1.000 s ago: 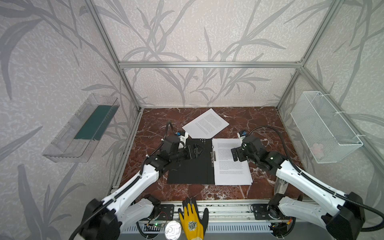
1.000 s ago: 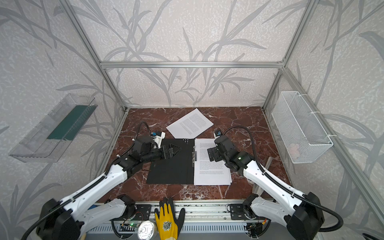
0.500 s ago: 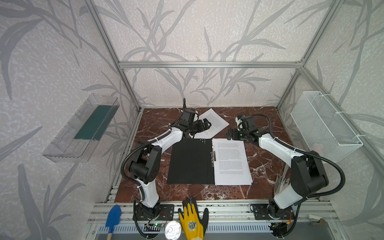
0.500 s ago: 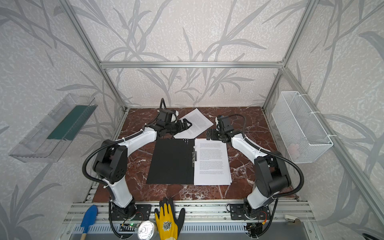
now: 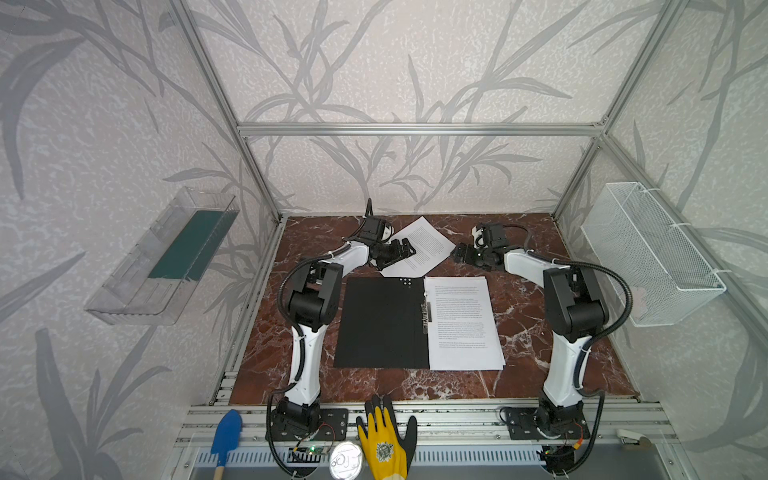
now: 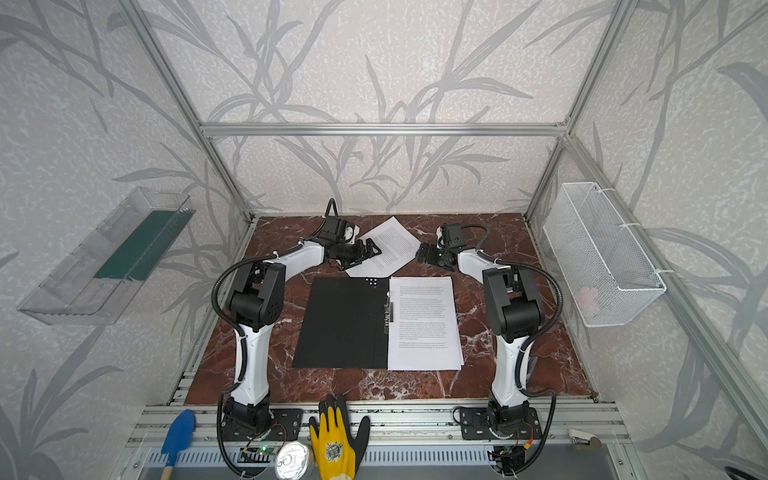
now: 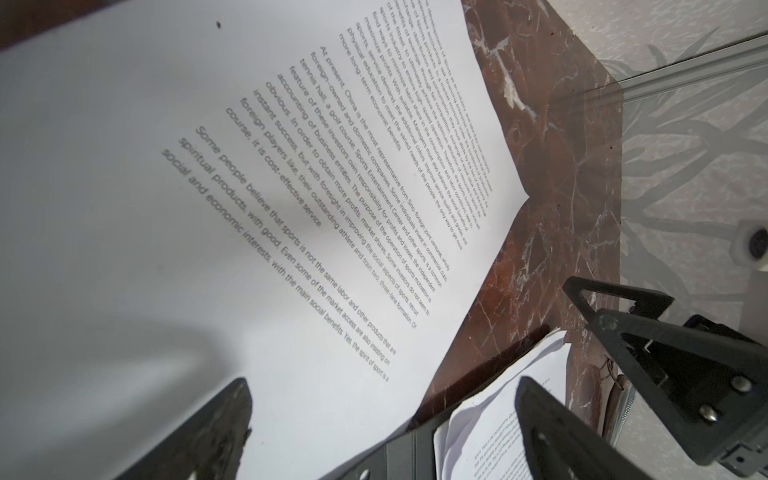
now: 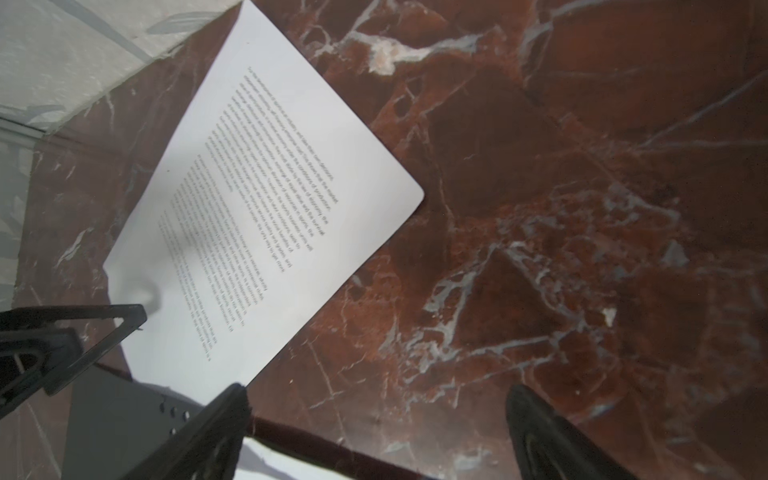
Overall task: Put the files into the folder
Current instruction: 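Reach both grippers to the loose sheet farther from the robot, then pinch the loose sheet's edges with both grippers and lift it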
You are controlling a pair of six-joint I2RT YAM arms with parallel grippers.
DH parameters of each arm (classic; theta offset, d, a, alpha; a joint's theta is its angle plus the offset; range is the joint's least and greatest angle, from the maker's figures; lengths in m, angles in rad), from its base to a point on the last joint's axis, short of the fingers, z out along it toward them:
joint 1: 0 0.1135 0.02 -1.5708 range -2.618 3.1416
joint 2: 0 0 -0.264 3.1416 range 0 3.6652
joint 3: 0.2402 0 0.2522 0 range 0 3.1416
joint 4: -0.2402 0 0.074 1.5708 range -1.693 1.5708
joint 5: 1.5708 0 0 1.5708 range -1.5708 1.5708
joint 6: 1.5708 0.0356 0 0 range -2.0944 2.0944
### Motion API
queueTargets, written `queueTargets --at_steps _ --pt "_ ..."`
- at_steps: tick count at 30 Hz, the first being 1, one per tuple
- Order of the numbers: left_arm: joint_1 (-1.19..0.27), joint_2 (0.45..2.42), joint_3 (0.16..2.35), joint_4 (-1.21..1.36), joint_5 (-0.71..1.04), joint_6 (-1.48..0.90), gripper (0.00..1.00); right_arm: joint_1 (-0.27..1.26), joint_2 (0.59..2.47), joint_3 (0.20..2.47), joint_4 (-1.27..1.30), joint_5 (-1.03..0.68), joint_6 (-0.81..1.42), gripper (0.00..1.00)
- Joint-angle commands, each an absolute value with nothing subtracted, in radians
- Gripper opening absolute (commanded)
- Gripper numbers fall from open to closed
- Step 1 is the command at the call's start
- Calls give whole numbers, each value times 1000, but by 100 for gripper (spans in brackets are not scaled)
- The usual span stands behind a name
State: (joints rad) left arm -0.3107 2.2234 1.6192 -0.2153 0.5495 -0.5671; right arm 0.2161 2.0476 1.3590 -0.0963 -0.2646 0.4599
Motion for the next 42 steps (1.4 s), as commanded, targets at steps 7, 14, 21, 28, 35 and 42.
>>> queueTargets --at_steps 7,14,21,28,35,42 --pt "-310 2346 1733 -276 637 -564 99 213 2208 1572 -155 -296 558 94" --pt "-319 2391 1736 -209 680 -641 99 219 2284 1664 -220 -286 699 93" --pt "-343 2433 1736 -95 729 -752 99 246 2359 1737 -225 -309 771 93" --pt "-361 2496 1813 -134 731 -765 99 282 2411 1774 -155 -385 806 93" --pt "-359 2495 1798 -132 717 -761 99 288 2351 1671 -2 -424 845 95" --pt "-359 2517 1807 -119 715 -785 99 294 2267 1547 220 -477 937 98"
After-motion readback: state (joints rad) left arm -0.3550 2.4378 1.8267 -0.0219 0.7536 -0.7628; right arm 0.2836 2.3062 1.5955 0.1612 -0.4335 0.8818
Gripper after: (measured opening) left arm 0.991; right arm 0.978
